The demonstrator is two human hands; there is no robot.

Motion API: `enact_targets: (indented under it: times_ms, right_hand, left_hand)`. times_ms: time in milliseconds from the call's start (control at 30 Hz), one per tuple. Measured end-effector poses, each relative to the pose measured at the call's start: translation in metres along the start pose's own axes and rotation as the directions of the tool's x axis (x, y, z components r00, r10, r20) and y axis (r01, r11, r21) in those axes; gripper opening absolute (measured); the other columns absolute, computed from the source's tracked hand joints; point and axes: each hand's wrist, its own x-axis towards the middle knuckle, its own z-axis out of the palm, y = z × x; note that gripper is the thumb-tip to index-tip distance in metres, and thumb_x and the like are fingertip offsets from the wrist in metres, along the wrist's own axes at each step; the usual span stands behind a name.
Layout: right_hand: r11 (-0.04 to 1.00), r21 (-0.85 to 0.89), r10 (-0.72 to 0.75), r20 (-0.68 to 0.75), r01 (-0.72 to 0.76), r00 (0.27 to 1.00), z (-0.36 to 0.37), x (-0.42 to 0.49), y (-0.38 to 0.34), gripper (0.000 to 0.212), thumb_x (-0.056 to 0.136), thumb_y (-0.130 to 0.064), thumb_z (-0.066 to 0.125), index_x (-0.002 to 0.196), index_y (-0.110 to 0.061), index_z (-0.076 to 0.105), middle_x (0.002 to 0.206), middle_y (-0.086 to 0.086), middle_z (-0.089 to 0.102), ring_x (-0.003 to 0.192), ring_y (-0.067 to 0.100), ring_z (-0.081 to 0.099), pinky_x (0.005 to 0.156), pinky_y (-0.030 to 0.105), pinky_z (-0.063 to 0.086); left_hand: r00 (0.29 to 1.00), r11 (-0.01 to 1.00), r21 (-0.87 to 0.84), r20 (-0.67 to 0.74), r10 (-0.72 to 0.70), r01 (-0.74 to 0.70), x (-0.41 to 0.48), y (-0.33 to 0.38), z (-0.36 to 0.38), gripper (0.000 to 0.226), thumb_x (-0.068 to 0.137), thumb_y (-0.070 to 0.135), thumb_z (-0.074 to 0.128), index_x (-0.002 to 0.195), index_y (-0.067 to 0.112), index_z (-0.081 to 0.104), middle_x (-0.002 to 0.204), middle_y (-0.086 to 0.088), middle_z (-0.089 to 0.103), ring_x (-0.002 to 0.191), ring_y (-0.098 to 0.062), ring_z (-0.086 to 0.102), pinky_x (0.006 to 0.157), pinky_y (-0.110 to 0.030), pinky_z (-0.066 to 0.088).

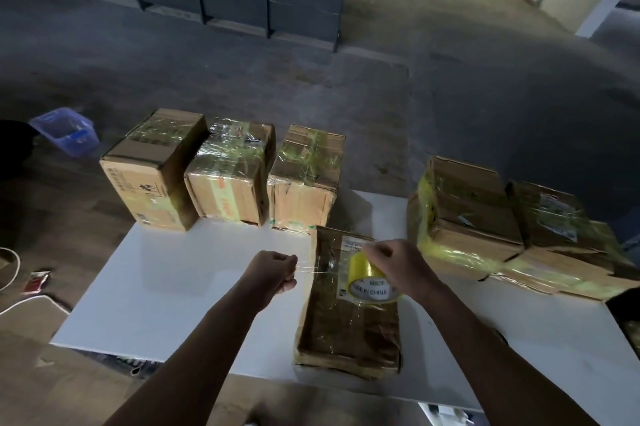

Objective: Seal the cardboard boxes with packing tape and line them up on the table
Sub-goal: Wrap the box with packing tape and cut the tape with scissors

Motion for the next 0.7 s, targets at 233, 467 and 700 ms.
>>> enact_targets:
  times_ms: [233,467,700]
  right_hand:
    - [0.955,-0.294,-0.034,-0.028,0.024,0.999,0.021,0.001,-0.014,0.05,0.095,-0.036,0.052,0.05,-0.024,0.035,0.048,-0.006,0.036,0.044,0.006,0.033,0.046,0.023,0.024]
    - [0.922,-0.386,0.006,-0.033,-0.019,0.999,0.036,0.004,-0.014,0.044,0.094,-0.045,0.048,0.064,-0.016,0.059,0.057,-0.006,0.047,0.061,0.013,0.051,0.054,0.024,0.034]
    - [0.888,-0.457,0.038,-0.048,-0.055,0.998,0.04,0.008,-0.012,0.044,0.095,-0.045,0.046,0.063,-0.016,0.051,0.059,-0.004,0.045,0.063,0.014,0.049,0.053,0.023,0.032]
  left_hand:
    - [0.997,0.998,-0.061,0.071,-0.024,0.028,0.008,-0.022,-0.007,0.029,0.091,0.02,0.065,0.072,0.0,0.057,0.068,-0.008,0.05,0.067,-0.016,0.055,0.068,-0.024,0.051]
    - [0.999,0.999,-0.043,0.037,-0.023,0.025,0.021,-0.033,-0.004,0.015,0.086,0.019,0.07,0.086,0.005,0.064,0.099,-0.012,0.064,0.09,-0.022,0.064,0.076,-0.027,0.052]
    - [1.0,0.999,-0.041,0.016,-0.018,0.019,0.032,-0.037,0.001,0.013,0.087,0.017,0.069,0.081,0.006,0.063,0.094,-0.012,0.063,0.086,-0.022,0.063,0.076,-0.028,0.053]
